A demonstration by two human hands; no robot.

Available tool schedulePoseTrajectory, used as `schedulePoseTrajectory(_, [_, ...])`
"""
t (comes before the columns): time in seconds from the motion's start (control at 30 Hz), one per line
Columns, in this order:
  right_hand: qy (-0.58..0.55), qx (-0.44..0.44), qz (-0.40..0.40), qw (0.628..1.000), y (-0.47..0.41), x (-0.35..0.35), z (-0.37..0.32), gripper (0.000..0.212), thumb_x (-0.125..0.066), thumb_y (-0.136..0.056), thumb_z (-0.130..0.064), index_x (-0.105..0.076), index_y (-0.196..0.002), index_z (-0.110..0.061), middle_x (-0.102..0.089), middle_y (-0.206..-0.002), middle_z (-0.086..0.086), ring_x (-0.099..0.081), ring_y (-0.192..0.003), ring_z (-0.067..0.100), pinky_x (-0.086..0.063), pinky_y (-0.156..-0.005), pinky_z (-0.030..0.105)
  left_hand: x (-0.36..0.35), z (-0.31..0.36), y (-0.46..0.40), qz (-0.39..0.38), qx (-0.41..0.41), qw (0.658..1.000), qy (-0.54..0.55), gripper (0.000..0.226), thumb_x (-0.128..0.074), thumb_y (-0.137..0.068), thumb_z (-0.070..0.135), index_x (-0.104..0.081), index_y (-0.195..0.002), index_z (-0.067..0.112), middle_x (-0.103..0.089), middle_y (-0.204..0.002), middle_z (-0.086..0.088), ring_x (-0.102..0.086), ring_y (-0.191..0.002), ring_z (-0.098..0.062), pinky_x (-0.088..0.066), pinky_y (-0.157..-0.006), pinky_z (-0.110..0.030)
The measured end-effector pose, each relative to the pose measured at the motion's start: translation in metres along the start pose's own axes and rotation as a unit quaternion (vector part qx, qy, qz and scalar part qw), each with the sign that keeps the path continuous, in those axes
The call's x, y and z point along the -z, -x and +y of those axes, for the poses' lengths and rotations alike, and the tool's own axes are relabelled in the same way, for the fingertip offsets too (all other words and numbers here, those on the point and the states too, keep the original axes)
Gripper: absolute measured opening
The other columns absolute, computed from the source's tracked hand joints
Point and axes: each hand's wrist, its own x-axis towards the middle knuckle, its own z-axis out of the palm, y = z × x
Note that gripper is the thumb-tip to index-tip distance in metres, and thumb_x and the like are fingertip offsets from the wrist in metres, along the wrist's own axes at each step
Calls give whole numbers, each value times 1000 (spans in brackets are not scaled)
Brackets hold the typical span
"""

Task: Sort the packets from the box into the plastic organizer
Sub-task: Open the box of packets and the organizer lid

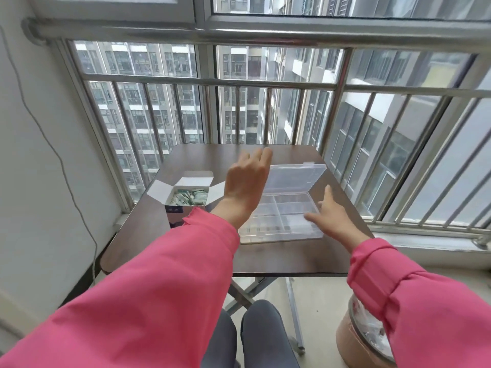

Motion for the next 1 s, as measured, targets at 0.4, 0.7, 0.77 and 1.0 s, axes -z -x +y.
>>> schedulePoseTrajectory(0.4, [211, 122, -92, 966, -36, -5, 4, 90, -56, -78, 5, -8, -151, -15, 3, -158, 8, -2, -146, 23, -16, -116, 29, -75, 15, 14, -426, 81, 890, 144, 90, -53, -82, 61, -6, -151, 27, 1, -159, -6, -4, -145, -32, -8, -115, -54])
schedulePoseTrajectory(0.7, [222, 108, -128, 961, -55, -14, 6, 82, -61, -82, -10, -15, -150, -13, -6, -158, 8, -8, -145, 23, -19, -114, 29, -94, 17, 15, -471, 106, 860, 165, 83, -49, -82, 66, -19, -149, 29, -18, -156, -8, -10, -144, -31, -9, -115, -56])
schedulePoseTrajectory(0.77, [215, 111, -122, 963, -53, -16, 7, 77, -58, -84, -8, -17, -149, -12, -8, -158, 9, -9, -145, 24, -17, -115, 29, -86, 19, 15, -437, 96, 878, 169, 73, -52, -86, 54, -26, -147, 23, -27, -153, -8, -22, -141, -30, -18, -114, -51])
schedulePoseTrajectory(1.0, [84, 174, 6, 981, -23, -4, -23, 51, -52, -83, 1, -50, -133, -10, -44, -142, 9, -39, -133, 22, -23, -106, 22, -18, 19, -10, -187, 42, 952, 237, 30, -44, -91, 10, -54, -120, 10, -57, -120, -7, -56, -106, -27, -39, -88, -37])
